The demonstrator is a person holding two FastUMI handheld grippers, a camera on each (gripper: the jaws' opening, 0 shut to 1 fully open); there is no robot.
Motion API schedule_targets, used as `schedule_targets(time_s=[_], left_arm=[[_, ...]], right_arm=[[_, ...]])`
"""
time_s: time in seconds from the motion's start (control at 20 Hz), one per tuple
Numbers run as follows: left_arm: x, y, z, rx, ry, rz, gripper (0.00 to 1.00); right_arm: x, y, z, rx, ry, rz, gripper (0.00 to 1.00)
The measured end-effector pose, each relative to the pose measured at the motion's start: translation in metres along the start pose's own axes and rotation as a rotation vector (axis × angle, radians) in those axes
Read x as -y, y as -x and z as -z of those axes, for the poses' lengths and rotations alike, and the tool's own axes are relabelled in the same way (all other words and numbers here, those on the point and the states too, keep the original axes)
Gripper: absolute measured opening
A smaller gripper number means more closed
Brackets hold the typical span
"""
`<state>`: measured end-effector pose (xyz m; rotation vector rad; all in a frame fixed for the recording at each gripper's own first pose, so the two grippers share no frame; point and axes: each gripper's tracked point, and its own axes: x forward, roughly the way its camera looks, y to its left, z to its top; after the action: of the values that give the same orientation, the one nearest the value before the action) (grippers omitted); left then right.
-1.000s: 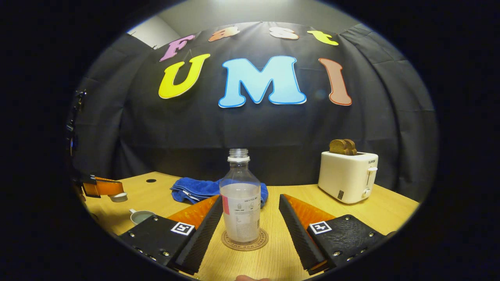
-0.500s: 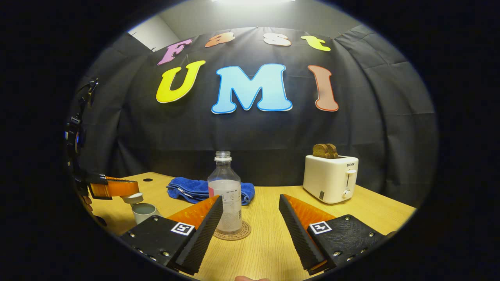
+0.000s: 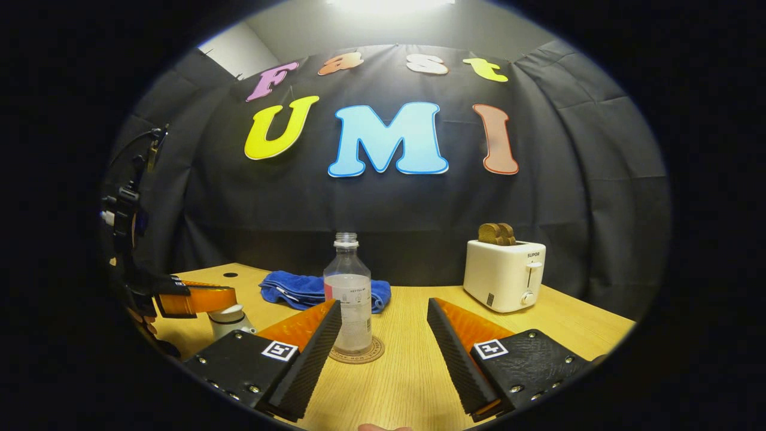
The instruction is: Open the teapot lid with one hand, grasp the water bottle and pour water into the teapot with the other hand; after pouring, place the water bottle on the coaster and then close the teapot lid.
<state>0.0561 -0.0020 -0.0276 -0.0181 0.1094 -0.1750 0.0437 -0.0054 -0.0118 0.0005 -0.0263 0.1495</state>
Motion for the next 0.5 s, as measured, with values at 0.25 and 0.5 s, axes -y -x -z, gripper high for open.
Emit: schedule_targets(time_s=[0.25, 0.5], left_arm=[[-0.0010, -0.0012, 0.0034, -0.004, -0.005, -0.013, 0.10], [0.0017, -0.0013, 0.0078, -0.012, -0.010, -0.013, 0.16]], right_arm=[[-0.0030, 0.0011, -0.0004, -0.002, -0.007, -0.009, 0.92], [-0.0073, 0.0017, -0.0005, 0.001, 0.003, -0.014, 0.91]])
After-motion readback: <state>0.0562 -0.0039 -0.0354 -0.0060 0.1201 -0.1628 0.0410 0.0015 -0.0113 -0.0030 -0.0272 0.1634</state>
